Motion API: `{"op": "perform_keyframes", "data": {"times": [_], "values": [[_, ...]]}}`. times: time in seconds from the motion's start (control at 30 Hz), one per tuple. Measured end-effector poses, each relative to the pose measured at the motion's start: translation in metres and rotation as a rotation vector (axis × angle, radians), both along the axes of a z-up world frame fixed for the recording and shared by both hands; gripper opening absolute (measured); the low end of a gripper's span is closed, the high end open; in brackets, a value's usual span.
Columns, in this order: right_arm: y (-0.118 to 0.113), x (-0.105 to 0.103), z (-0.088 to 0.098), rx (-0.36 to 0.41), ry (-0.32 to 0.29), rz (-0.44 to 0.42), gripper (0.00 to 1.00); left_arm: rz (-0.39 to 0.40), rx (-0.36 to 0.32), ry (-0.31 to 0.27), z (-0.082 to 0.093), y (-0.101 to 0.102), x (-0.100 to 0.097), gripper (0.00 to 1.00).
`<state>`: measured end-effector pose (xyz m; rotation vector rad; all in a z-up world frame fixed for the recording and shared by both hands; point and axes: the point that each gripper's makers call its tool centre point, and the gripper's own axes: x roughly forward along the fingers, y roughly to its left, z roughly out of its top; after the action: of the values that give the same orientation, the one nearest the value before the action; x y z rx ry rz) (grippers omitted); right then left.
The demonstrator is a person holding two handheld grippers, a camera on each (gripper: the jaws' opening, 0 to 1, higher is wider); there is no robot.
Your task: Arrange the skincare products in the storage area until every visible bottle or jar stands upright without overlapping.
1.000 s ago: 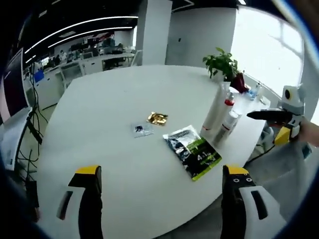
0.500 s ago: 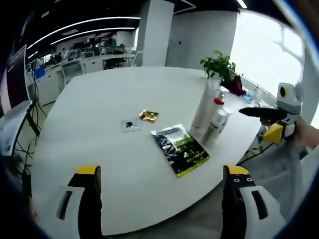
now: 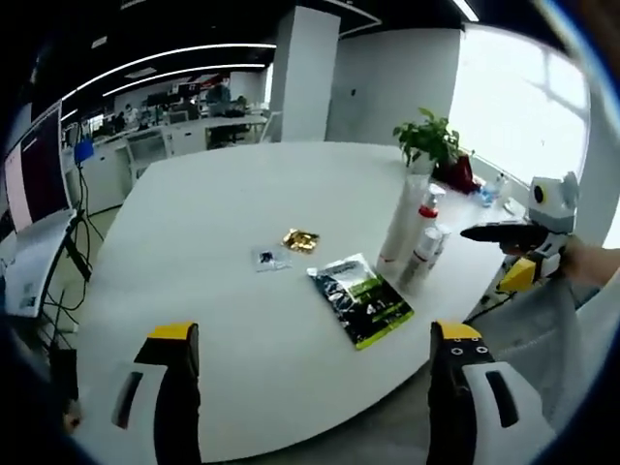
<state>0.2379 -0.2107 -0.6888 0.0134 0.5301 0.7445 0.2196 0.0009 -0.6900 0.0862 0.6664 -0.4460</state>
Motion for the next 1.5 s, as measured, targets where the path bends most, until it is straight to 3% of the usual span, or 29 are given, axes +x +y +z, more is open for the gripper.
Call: {"op": "perform_keyframes", "data": {"times": [0.1, 0.23, 0.3, 0.37, 0.53, 0.77, 1.27, 1.5], "values": [[-0.001, 0.0, 0.0, -0.009, -0.004, -0.009, 0.99, -0.064, 0.037, 0.018, -0.008, -0.001, -0.002, 0.92], [-0.004, 0.003, 0.0, -0.017, -0.015, -0.032, 0.99, -0.067, 0.01, 0.023, -0.009, -0.003, 0.002, 0.92], [-0.003, 0.0, -0.004, -0.024, 0.021, -0.031, 0.99, -0.061, -0.003, 0.022, -0.01, -0.005, 0.003, 0.92], [-0.002, 0.003, 0.001, -0.016, -0.009, -0.039, 0.99, -0.045, -0.006, 0.027, -0.014, -0.001, 0.006, 0.92], [-0.002, 0.0, -0.002, -0.037, -0.003, -0.031, 0.99, -0.026, -0.019, 0.036, -0.013, 0.001, 0.007, 0.92], [-0.005, 0.002, -0.004, -0.036, 0.009, -0.05, 0.99, -0.016, -0.008, 0.037, -0.012, 0.007, 0.023, 0.91], [-0.011, 0.004, -0.009, -0.077, 0.012, -0.084, 0.99, -0.075, 0.02, 0.064, -0.019, 0.0, 0.053, 0.9], [-0.016, 0.008, -0.01, -0.101, 0.007, -0.119, 0.99, -0.096, 0.049, 0.101, -0.033, -0.002, 0.068, 0.88]]}}
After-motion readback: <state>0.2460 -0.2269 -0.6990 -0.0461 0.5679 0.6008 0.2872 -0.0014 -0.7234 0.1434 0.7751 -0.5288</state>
